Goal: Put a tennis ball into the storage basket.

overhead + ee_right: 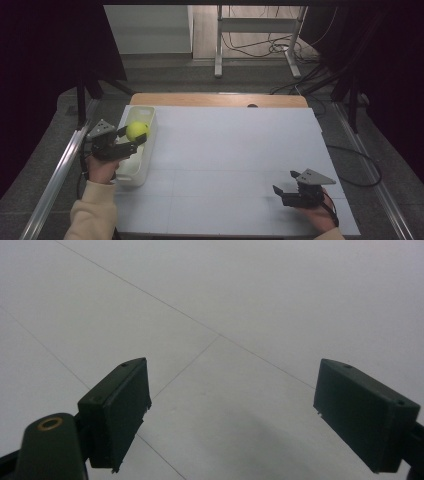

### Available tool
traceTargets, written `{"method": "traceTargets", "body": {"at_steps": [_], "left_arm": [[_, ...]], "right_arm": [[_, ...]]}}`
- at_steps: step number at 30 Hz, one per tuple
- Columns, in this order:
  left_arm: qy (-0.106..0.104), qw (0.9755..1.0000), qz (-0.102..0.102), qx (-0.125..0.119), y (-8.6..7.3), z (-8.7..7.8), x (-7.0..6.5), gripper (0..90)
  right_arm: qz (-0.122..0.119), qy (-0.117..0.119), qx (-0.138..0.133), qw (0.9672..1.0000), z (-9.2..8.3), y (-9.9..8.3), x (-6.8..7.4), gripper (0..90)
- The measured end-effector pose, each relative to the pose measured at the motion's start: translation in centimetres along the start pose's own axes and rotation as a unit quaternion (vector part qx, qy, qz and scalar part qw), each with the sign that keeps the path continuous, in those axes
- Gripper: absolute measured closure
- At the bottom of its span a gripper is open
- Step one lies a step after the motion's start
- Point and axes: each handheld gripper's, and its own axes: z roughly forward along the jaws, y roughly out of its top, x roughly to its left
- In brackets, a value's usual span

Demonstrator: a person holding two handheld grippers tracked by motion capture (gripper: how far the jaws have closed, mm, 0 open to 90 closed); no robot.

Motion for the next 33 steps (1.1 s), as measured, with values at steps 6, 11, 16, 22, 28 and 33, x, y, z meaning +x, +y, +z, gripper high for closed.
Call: {"method": "traceTargets", "body": {"at_steps": [6,11,16,22,28,33], "left_arm": [[0.012,0.9999,-0.004,0.005,-0.2,-0.4,0.9,26.2],[0.023,0.9997,-0.008,0.005,-0.3,-0.8,1.6,26.1],[0.030,0.9994,-0.015,0.009,-0.5,-1.0,2.2,26.1],[0.035,0.9991,-0.015,0.018,-0.7,-0.8,2.6,26.1],[0.037,0.9987,-0.012,0.034,-1.0,-0.3,2.7,26.1],[0.035,0.9981,-0.015,0.048,-1.1,0.0,2.9,26.1]], "right_arm": [[-0.001,-0.001,0.001,1.0000,0.0,0.0,0.0,15.5],[0.000,0.000,0.000,1.0000,0.0,0.0,0.0,15.5],[0.000,0.000,0.001,1.0000,0.0,0.0,0.0,15.5],[-0.001,-0.001,0.002,1.0000,0.1,0.0,0.0,15.5],[-0.002,0.000,0.002,1.0000,0.1,0.0,0.0,15.5],[-0.002,0.000,0.002,1.0000,0.1,0.0,0.0,15.5]]}}
